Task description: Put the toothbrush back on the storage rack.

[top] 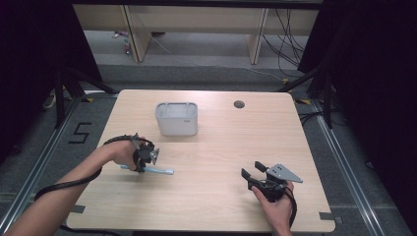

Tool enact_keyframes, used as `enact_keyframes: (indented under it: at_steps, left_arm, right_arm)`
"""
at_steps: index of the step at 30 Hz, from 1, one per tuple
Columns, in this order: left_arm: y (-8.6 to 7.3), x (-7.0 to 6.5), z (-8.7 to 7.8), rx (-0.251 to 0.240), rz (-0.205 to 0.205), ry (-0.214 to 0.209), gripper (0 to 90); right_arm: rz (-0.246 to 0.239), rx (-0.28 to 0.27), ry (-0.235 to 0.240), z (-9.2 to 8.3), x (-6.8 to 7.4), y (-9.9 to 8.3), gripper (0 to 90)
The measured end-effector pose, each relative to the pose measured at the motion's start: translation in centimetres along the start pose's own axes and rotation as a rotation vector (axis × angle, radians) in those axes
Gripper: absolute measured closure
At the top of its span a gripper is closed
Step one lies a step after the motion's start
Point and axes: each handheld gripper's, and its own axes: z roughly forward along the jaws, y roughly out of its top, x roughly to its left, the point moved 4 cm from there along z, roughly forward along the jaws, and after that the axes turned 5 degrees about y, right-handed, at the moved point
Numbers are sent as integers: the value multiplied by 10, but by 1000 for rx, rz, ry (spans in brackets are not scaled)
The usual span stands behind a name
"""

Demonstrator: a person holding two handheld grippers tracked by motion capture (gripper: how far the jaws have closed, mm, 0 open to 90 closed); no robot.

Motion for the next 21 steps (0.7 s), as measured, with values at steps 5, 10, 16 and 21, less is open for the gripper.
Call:
enact_keyframes:
  at_steps: [5,10,16,21]
  left_arm:
    - [0,-1,0,8,-1,-19,774]
    - [0,-1,0,16,-16,-36,819]
    - [2,-2,0,33,-30,-25,834]
    - [3,-2,-1,31,-42,-19,836]
  right_arm:
    - [-8,-3,0,0,-1,0,352]
    - [-4,3,4,0,0,0,352]
    - [-34,3,2,0,-2,1,352]
    - [-52,8,0,1,-3,0,354]
